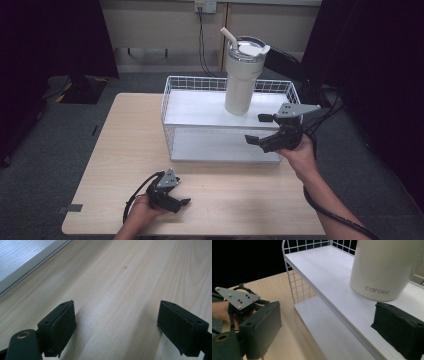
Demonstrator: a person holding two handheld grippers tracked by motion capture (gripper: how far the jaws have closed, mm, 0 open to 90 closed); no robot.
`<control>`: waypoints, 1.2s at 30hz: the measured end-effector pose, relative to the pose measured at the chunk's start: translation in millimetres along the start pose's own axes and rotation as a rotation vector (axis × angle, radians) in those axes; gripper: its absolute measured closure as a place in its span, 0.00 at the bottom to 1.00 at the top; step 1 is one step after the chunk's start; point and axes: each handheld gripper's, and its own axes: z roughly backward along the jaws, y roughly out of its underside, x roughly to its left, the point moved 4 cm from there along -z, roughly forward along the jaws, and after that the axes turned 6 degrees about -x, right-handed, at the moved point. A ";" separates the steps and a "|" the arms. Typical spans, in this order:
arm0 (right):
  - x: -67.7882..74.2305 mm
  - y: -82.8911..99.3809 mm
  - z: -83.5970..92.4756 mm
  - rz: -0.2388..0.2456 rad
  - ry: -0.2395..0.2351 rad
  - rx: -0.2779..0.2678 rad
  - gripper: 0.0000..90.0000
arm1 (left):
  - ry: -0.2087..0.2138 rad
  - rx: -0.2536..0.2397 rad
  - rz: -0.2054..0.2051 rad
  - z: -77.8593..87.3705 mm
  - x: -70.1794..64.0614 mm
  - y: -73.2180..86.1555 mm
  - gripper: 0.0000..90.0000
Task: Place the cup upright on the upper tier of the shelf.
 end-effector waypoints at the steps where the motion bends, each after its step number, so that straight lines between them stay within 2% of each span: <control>1: 2.3 2.6 1.0 0.005 -0.007 0.010 0.08 | 0.000 0.000 -0.001 0.0 0.1 0.0 0.16; 8: 10.6 11.2 7.5 -0.002 -0.034 0.001 0.08 | 0.000 0.000 -0.001 0.0 0.0 0.0 0.16; 13: 15.5 19.8 9.2 0.009 -0.039 0.012 0.08 | 0.000 0.001 -0.001 0.0 0.1 0.0 0.16; 18: 22.0 33.3 9.4 0.004 -0.069 0.028 0.08 | 0.000 0.000 -0.001 0.0 0.1 0.0 0.16; 27: 28.1 48.4 9.6 0.016 -0.073 0.040 0.08 | 0.000 0.000 0.000 0.0 0.0 0.0 0.16; 33: 34.4 64.5 8.9 0.005 -0.087 0.048 0.08 | 0.000 0.001 -0.001 0.0 0.1 0.0 0.16; 36: 37.0 70.8 8.5 0.016 -0.089 0.059 0.08 | 0.000 0.000 -0.001 0.0 0.1 0.0 0.16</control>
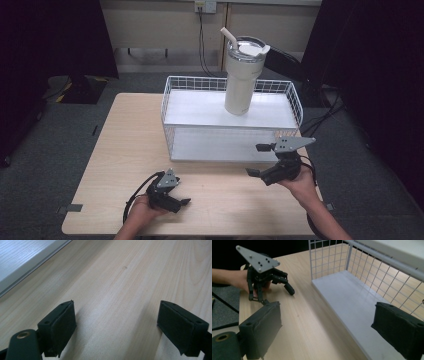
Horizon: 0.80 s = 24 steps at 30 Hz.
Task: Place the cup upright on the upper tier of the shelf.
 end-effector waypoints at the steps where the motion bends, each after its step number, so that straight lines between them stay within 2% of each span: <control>1: 0.5 2.6 -0.5 0.001 -0.001 0.004 0.08 | 0.000 0.000 0.000 0.0 0.0 0.0 0.16; 4: 1.3 8.5 -1.7 -0.006 -0.007 0.008 0.08 | 0.000 0.000 0.000 0.0 0.0 0.0 0.16; 5: 1.7 16.4 -3.0 -0.018 -0.008 0.010 0.08 | 0.000 0.000 0.000 0.0 0.0 0.0 0.16; 17: 3.3 59.6 -10.6 -0.070 -0.009 0.041 0.08 | 0.000 0.000 0.000 0.0 0.0 0.0 0.16; 24: 6.2 78.0 -14.3 -0.079 -0.006 0.057 0.08 | 0.000 0.000 0.000 0.0 0.0 0.0 0.16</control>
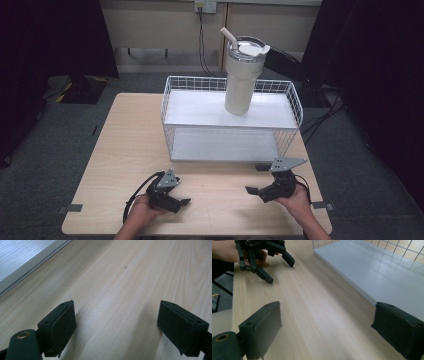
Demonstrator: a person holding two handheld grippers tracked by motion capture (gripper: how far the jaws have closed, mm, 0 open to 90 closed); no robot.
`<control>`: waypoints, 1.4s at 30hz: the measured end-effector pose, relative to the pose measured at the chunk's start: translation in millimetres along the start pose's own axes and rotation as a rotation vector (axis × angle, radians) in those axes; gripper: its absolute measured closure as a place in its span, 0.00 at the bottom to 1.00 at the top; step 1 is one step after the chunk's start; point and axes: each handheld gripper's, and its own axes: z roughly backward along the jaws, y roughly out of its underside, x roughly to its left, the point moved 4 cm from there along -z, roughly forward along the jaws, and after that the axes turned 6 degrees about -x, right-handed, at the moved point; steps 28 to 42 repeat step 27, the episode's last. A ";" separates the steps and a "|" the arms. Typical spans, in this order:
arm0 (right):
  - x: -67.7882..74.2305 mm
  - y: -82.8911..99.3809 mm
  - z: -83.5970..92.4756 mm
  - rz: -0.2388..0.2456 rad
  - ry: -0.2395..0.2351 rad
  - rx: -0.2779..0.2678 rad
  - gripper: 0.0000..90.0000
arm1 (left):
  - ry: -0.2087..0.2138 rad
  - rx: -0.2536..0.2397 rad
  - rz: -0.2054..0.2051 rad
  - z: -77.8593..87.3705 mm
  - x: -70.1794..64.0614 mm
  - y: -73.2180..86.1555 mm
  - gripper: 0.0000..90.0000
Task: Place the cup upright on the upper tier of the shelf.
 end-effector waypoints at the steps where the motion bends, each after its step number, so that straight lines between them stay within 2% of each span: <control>1: 0.0 2.7 -0.7 -0.007 -0.002 0.000 0.08 | 0.000 0.000 0.000 0.0 0.0 0.0 0.16; 11: 2.8 34.0 -11.7 -0.030 -0.008 0.060 0.09 | 0.000 -0.001 0.001 0.0 -0.1 0.0 0.16; 14: 6.3 43.2 -15.3 -0.020 -0.008 0.082 0.09 | -0.001 0.002 -0.001 0.1 0.1 0.0 0.16; 15: 9.8 48.5 -17.8 0.000 -0.007 0.108 0.09 | -0.001 0.002 -0.001 0.1 0.0 0.0 0.16; 16: 9.8 48.5 -17.8 0.000 -0.007 0.108 0.09 | -0.001 0.002 -0.001 0.1 0.0 0.0 0.16; 17: 12.5 52.0 -19.6 0.033 0.000 0.132 0.09 | -0.001 0.001 0.000 0.1 0.0 0.0 0.16; 21: 14.4 54.6 -21.5 0.056 0.008 0.159 0.09 | -0.001 0.002 -0.001 0.1 0.0 0.0 0.16; 23: 15.4 57.4 -23.5 0.082 0.026 0.209 0.09 | -0.001 0.002 -0.001 0.1 0.0 0.0 0.16; 25: 16.5 57.9 -23.6 0.100 0.038 0.216 0.09 | -0.001 0.002 -0.001 0.1 0.0 0.0 0.16; 42: 16.2 57.9 -23.6 0.098 0.042 0.216 0.09 | -0.001 0.002 -0.001 0.1 0.0 0.0 0.16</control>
